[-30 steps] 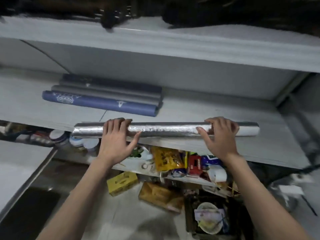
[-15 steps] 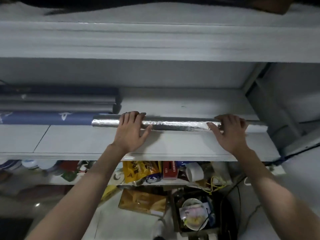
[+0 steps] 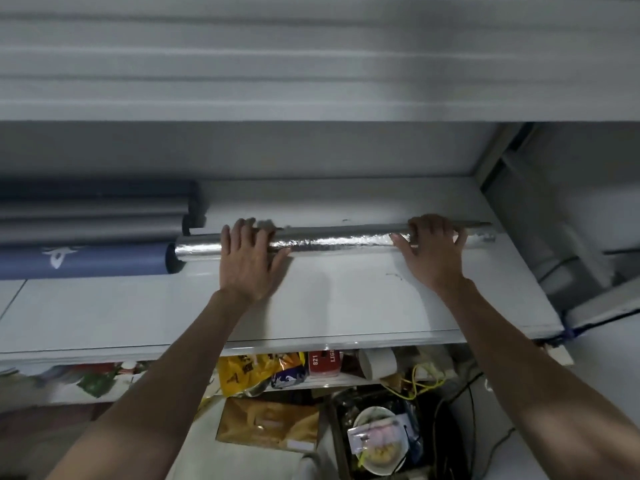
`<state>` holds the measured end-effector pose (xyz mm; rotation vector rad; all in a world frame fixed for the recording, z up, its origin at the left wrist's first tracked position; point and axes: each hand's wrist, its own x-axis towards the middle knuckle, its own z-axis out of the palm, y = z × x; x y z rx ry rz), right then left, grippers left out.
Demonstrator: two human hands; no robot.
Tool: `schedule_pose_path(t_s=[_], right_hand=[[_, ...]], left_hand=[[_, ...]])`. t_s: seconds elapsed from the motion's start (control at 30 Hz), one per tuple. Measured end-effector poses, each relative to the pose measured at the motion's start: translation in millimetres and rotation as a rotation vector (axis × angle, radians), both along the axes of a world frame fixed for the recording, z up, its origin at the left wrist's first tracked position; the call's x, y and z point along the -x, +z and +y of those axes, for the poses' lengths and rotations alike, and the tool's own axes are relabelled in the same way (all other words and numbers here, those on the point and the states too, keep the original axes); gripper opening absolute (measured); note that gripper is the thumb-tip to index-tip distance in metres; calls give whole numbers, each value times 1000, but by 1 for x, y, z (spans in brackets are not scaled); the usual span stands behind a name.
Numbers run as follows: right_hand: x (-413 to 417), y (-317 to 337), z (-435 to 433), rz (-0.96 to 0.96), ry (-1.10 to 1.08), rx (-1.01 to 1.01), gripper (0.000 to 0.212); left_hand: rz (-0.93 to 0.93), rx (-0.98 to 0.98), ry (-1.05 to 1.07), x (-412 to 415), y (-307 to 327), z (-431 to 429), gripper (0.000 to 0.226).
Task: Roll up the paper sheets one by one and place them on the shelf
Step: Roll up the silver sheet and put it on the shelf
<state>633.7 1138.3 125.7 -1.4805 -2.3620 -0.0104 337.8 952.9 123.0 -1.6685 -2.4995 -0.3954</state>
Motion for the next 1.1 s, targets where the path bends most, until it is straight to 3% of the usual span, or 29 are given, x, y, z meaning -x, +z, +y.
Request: schedule_pose_path(t_s=[0.1, 0.2, 0.33, 0.53, 0.7, 0.77, 0.9, 1.1], right_hand=[[-8, 1, -13, -73, -120, 61, 59], [-16, 1, -22, -169, -254, 113, 68], [-8, 5, -17, -45, -387, 156, 77], [21, 5, 26, 144, -287, 269, 67], [44, 14, 65, 163, -184, 341, 59], [47, 19, 66, 89, -205, 307, 63], [50, 34, 25, 22, -145, 179, 63], [44, 68, -92, 337, 280, 251, 39]], left_hand=[[-111, 23, 212, -21, -8, -7, 65], [-142, 53, 191, -32, -13, -5, 66], [-147, 23, 169, -22, -11, 21, 60], [-121, 8, 226, 13, -9, 65, 62], [-107, 45, 210, 43, 3, 92, 57], [-110, 22, 223, 46, 9, 89, 59], [-108, -134, 171, 28, 34, 46, 52], [-366, -266, -2, -28, 85, -76, 39]])
